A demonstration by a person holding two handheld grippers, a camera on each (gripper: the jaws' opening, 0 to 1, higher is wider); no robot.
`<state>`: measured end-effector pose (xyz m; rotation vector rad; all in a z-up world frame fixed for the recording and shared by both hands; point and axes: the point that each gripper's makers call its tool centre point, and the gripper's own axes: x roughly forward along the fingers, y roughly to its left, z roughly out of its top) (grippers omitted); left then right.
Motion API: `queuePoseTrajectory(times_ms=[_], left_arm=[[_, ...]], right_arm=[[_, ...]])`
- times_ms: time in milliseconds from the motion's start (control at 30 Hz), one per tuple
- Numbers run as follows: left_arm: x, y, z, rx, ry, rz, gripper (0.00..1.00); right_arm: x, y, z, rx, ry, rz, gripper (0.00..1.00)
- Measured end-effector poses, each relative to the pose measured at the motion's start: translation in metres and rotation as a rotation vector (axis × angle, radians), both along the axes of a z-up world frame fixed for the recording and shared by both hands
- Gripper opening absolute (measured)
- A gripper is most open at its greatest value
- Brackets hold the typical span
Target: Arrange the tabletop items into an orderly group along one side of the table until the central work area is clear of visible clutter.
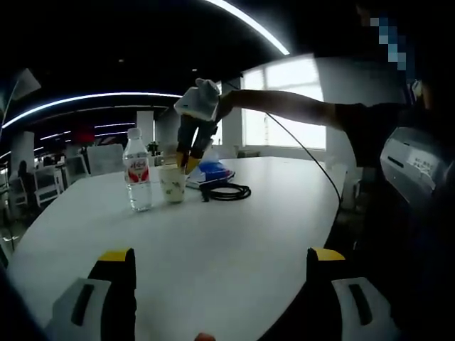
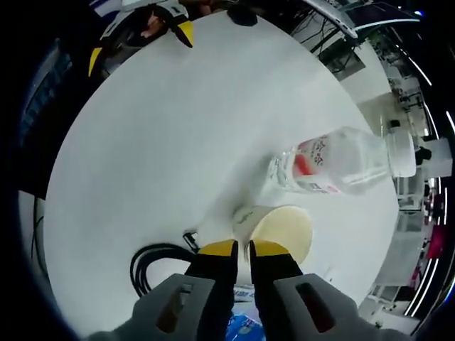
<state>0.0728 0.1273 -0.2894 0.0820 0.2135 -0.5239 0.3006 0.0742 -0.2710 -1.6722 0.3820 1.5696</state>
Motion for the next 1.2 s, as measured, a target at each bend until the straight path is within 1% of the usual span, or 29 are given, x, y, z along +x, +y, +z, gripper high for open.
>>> queuePoseTrajectory(times_ms=[67, 267, 333, 400, 433, 533, 600, 667, 733, 767, 800, 833, 933, 967, 1100, 1200], left_arm=[[0.000, 0.000, 0.000, 0.001, -0.001, -0.002, 1.00], [-0.001, -0.001, 0.000, 0.005, -0.002, -0.004, 1.00], [-0.001, -0.001, 0.001, 0.004, -0.003, -0.004, 1.00], [-0.001, -0.001, 0.001, 0.005, -0.002, -0.001, 1.00], [-0.001, -0.001, 0.001, 0.004, -0.003, 0.000, 1.00], [-0.001, -0.002, 0.001, 0.005, -0.002, -0.001, 1.00], [-0.001, -0.002, 0.001, 0.005, -0.002, -0.002, 1.00], [-0.001, -0.003, 0.002, 0.003, -0.002, -0.002, 1.00], [-0.001, -0.002, 0.002, 0.003, -0.002, -0.001, 1.00], [-0.001, -0.002, 0.002, 0.002, -0.002, -0.001, 1.00], [-0.001, -0.002, 0.002, 0.001, -0.003, -0.001, 1.00], [-0.001, -0.003, 0.003, 0.000, -0.002, -0.001, 1.00], [-0.001, -0.003, 0.003, -0.002, -0.001, 0.001, 1.00], [-0.001, -0.003, 0.003, -0.002, 0.000, 0.002, 1.00], [-0.001, -0.002, 0.003, -0.006, 0.002, 0.005, 1.00], [-0.001, -0.001, 0.004, -0.007, 0.002, 0.010, 1.00]], right_arm=[[0.000, 0.000, 0.001, 0.005, 0.003, -0.006, 0.08], [0.001, 0.000, 0.006, 0.021, -0.005, -0.008, 0.09], [0.001, 0.000, 0.007, 0.029, -0.005, -0.012, 0.14], [0.001, 0.000, 0.008, 0.032, 0.001, -0.017, 0.16], [0.002, 0.000, 0.009, 0.042, -0.010, -0.019, 0.18], [0.003, 0.000, 0.010, 0.047, -0.015, -0.022, 0.25], [0.003, 0.000, 0.011, 0.053, -0.017, -0.027, 0.32], [0.002, -0.001, 0.011, 0.055, -0.016, -0.027, 0.33], [0.002, 0.000, 0.012, 0.065, -0.017, -0.037, 0.42], [0.002, -0.001, 0.012, 0.068, -0.012, -0.045, 0.48], [0.001, -0.001, 0.012, 0.072, -0.008, -0.052, 0.60], [0.001, -0.001, 0.011, 0.074, -0.005, -0.061, 0.66], [0.002, -0.002, 0.011, 0.078, -0.033, -0.053, 0.77], [0.003, 0.000, 0.012, 0.092, -0.038, -0.059, 0.80], [0.004, 0.005, 0.014, 0.137, -0.037, -0.075, 0.99], [0.009, 0.005, 0.017, 0.142, -0.073, -0.068, 1.00]])
